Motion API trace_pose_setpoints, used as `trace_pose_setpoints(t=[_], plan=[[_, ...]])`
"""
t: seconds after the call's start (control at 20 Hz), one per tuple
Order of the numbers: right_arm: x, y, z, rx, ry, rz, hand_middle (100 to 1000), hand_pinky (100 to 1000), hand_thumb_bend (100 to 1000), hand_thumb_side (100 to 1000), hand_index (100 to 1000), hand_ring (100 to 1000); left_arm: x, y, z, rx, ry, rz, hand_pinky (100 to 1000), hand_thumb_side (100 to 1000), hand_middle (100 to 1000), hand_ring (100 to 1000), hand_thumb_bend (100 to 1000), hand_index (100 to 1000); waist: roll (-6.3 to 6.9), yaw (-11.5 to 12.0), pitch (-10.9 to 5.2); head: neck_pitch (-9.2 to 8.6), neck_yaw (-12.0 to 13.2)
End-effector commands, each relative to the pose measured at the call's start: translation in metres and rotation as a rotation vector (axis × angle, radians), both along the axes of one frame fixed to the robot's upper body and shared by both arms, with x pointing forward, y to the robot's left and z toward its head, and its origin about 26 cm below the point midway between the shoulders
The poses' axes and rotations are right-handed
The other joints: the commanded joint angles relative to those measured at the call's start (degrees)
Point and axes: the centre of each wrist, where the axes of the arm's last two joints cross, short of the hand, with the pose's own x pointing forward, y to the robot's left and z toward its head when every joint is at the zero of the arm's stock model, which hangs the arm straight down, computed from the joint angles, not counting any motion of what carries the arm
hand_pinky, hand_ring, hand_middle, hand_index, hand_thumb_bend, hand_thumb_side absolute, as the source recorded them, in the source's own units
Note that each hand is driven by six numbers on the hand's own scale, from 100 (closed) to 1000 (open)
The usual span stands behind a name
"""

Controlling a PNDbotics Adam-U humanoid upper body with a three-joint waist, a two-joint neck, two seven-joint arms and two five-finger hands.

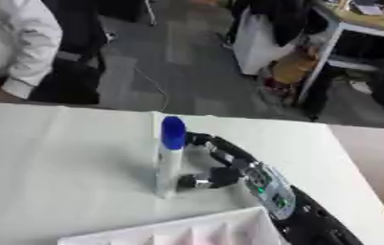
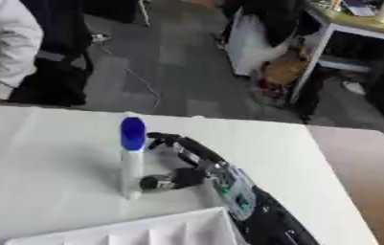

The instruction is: Pick up objects on the table and place them in the box.

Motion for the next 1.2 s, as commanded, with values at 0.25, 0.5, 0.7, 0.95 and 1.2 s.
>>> trace_pose_setpoints(t=[0.25,0.5,0.7,0.95,1.2], plan=[[-0.013,0.02,0.037,0.026,-0.073,0.037,787,928,885,781,1000,1000,-0.004,0.002,0.005,-0.007,-0.026,0.0,615,995,718,610,585,861,0.54,-0.4,-1.6,0.32,-1.1],[-0.016,0.032,0.039,0.069,-0.045,0.078,794,933,882,789,1000,1000,-0.004,0.002,0.005,-0.008,-0.03,-0.002,616,995,718,611,586,861,0.53,-0.5,-1.7,0.26,-0.8],[-0.02,0.04,0.045,0.075,-0.029,0.116,793,935,882,788,1000,1000,-0.004,0.002,0.005,-0.008,-0.029,-0.003,617,996,718,612,586,861,0.5,-0.6,-1.85,0.31,-0.8],[-0.022,0.047,0.05,0.089,-0.027,0.119,785,925,874,787,1000,1000,-0.004,0.001,0.006,-0.011,-0.034,-0.009,618,996,719,615,585,861,0.43,-0.4,-1.84,0.28,-0.9],[-0.02,0.048,0.047,0.133,-0.056,0.092,678,677,835,741,976,939,-0.004,0.0,0.007,-0.013,-0.04,-0.018,619,997,719,617,585,861,0.26,0.0,-1.63,0.06,-0.8]])
